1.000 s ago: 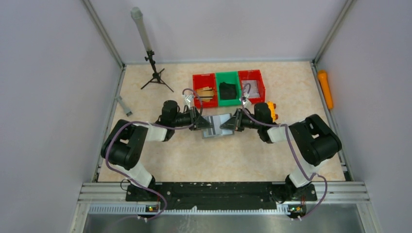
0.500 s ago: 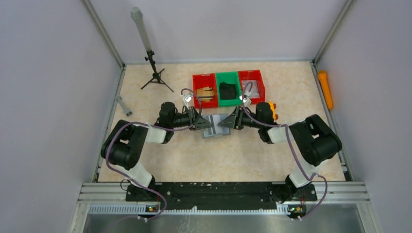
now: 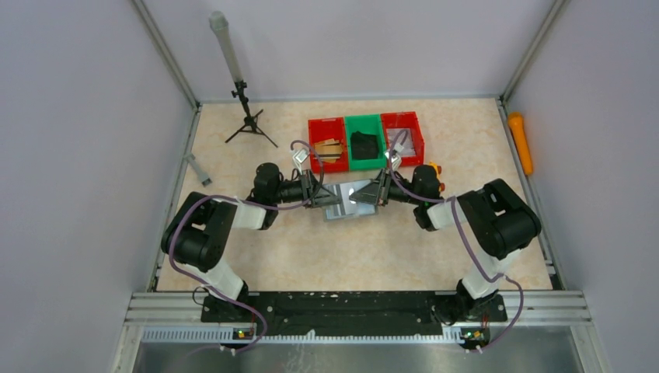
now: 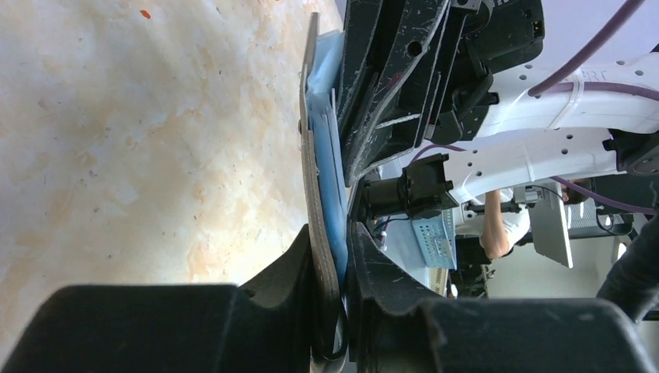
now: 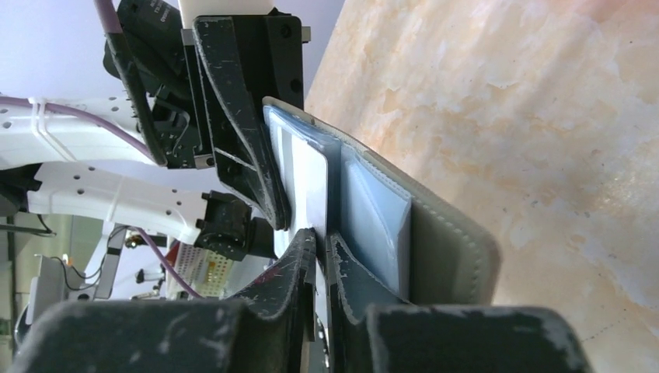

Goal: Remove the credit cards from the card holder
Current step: Remove the credit card from the card holder, then place the credit card in the storage box.

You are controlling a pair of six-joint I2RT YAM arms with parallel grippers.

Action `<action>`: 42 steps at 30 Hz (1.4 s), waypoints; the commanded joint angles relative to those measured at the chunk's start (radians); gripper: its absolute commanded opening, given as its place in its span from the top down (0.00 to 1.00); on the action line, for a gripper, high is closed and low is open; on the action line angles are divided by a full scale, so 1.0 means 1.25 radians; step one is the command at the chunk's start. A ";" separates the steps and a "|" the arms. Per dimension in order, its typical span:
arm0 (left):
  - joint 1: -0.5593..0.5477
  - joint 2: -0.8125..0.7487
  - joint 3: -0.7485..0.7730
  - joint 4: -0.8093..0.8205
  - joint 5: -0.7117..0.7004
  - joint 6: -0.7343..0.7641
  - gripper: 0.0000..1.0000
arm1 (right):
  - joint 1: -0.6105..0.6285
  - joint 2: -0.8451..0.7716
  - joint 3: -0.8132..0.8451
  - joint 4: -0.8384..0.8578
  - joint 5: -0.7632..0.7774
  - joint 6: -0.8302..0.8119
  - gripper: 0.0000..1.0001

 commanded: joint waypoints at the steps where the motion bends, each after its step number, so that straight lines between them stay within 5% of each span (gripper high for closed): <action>1: -0.003 -0.041 0.013 0.028 0.022 0.022 1.00 | -0.001 0.005 0.001 0.034 -0.008 -0.009 1.00; 11: 0.000 -0.097 0.013 -0.092 -0.019 0.100 0.76 | -0.055 -0.004 -0.032 0.019 0.037 -0.012 1.00; 15: 0.017 -0.104 0.006 -0.134 -0.051 0.117 0.77 | -0.076 -0.020 -0.041 -0.029 0.069 -0.035 1.00; 20: 0.026 -0.111 0.055 -0.384 -0.163 0.237 0.81 | -0.106 -0.070 -0.065 -0.096 0.123 -0.076 1.00; 27: 0.025 -0.125 0.065 -0.442 -0.204 0.260 0.80 | -0.116 -0.189 -0.054 -0.272 0.227 -0.202 1.00; 35: 0.022 -0.126 0.073 -0.471 -0.221 0.269 0.81 | -0.114 -0.367 -0.041 -0.504 0.540 -0.328 1.00; 39: 0.019 -0.135 0.069 -0.470 -0.225 0.268 0.81 | -0.114 -0.415 -0.051 -0.493 0.700 -0.233 1.00; 42: 0.016 -0.141 0.068 -0.470 -0.225 0.270 0.81 | -0.112 -0.410 0.027 -0.625 0.864 -0.082 1.00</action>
